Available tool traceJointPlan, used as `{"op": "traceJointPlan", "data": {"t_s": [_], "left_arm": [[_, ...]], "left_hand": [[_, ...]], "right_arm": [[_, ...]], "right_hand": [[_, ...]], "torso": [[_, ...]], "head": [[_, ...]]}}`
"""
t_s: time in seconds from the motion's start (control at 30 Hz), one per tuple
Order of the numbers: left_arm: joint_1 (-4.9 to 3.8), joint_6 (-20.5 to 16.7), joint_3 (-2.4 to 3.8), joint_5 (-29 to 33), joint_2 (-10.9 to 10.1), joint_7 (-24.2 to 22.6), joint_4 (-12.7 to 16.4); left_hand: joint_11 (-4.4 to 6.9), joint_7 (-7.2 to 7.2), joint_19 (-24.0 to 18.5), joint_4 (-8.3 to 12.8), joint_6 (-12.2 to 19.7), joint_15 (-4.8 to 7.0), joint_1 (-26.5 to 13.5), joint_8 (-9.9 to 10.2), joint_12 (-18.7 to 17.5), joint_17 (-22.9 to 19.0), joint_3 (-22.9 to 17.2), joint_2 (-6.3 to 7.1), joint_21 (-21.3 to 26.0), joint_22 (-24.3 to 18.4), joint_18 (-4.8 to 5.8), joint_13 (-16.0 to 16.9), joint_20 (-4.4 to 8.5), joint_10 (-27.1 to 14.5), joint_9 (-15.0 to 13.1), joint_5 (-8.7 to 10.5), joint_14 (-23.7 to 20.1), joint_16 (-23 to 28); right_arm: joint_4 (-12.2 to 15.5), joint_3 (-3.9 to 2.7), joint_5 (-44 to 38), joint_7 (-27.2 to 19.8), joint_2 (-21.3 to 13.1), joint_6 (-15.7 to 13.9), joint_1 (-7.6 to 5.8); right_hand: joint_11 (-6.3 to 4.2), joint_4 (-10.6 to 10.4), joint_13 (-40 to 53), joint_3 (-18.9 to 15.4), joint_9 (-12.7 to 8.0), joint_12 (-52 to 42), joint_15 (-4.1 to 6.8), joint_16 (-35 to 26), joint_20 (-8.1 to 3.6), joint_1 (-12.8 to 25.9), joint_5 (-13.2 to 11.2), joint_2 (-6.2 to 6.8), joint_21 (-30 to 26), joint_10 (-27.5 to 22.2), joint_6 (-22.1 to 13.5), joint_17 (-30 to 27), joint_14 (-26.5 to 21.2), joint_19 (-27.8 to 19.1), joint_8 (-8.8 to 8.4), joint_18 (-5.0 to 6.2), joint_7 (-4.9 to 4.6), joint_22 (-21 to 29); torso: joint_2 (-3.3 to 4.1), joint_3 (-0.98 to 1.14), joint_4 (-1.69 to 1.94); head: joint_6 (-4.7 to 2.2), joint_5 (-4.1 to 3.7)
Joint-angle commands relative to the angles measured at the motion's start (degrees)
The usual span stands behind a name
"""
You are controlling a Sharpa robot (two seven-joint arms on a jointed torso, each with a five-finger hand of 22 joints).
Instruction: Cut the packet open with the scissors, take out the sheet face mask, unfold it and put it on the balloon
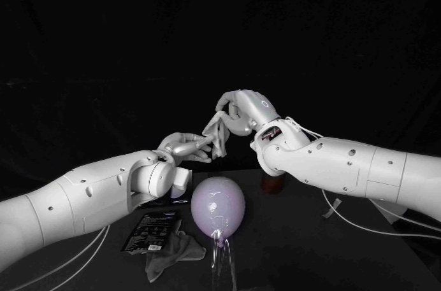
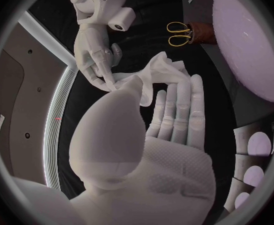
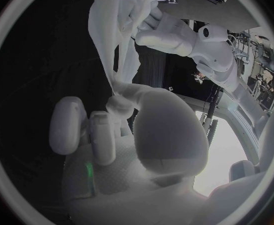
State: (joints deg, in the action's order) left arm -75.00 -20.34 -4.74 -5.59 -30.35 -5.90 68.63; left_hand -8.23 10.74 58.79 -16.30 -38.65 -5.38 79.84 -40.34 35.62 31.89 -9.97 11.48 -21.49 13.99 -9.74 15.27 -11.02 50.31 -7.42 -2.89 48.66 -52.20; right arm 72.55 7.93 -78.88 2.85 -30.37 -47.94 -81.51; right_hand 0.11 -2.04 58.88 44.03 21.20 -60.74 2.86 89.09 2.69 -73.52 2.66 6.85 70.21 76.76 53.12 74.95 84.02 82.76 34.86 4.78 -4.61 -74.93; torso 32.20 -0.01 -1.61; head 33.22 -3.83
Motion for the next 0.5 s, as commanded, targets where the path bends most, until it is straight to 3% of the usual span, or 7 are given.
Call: {"op": "traceJointPlan", "data": {"t_s": [0.03, 0.27, 0.5], "left_arm": [[-0.01, 2.57, 0.13, 4.13, 0.13, -1.82, 0.03], [0.02, 4.65, 0.16, 6.75, 0.25, -2.92, -0.03], [0.03, 5.08, 0.24, 9.39, 0.46, -4.37, -0.17]], "left_hand": [[-0.48, 1.26, -1.29, -0.32, 0.79, -0.52, 0.26, 0.42, 0.97, -0.19, 2.24, -0.49, -0.20, 0.10, -0.12, 0.39, -0.44, -1.90, 0.05, 0.15, -1.70, -0.39], [-0.57, 0.72, -3.57, -0.34, 0.70, -0.96, 0.36, -0.03, 2.62, -0.38, 6.41, -2.51, 0.27, 0.05, -0.07, 1.04, -1.32, -5.20, -0.26, 0.18, -4.79, -1.13], [-0.51, -0.66, -4.48, -0.37, -1.20, -1.06, 1.28, -0.12, 4.14, -0.46, 7.21, -4.65, 0.38, 0.07, -0.17, 1.56, -1.71, -5.73, -0.32, 0.14, -6.03, -1.83]], "right_arm": [[0.32, -0.05, -0.29, 0.02, -0.14, 0.06, -0.08], [0.56, -0.05, -0.27, 0.10, -0.08, 0.12, -0.09], [0.90, -0.05, -0.27, 0.19, -0.15, 0.18, -0.09]], "right_hand": [[-0.06, 0.26, 0.06, -0.07, 0.08, -0.28, 0.56, 0.18, -0.03, -0.05, 0.19, -0.66, 0.20, 0.31, 0.24, 13.64, 5.64, 0.54, 0.36, -1.18, -0.01, -10.36], [-0.06, 0.26, 0.06, -0.07, 0.08, -0.28, 0.56, 0.18, -0.03, -0.05, 0.19, -0.66, 0.20, 0.31, 0.24, 13.64, 5.64, 0.54, 0.36, -1.18, -0.01, -10.36], [-0.06, 0.26, 0.06, -0.07, 0.08, -0.28, 0.56, 0.18, -0.03, -0.05, 0.19, -0.66, 0.20, 0.31, 0.24, 13.64, 5.64, 0.54, 0.36, -1.18, -0.01, -10.36]], "torso": [[-0.01, -0.03, 0.04], [-0.04, 0.00, 0.01], [0.00, 0.01, -0.01]], "head": [[0.08, -0.03], [0.22, 0.11], [0.31, 0.09]]}}
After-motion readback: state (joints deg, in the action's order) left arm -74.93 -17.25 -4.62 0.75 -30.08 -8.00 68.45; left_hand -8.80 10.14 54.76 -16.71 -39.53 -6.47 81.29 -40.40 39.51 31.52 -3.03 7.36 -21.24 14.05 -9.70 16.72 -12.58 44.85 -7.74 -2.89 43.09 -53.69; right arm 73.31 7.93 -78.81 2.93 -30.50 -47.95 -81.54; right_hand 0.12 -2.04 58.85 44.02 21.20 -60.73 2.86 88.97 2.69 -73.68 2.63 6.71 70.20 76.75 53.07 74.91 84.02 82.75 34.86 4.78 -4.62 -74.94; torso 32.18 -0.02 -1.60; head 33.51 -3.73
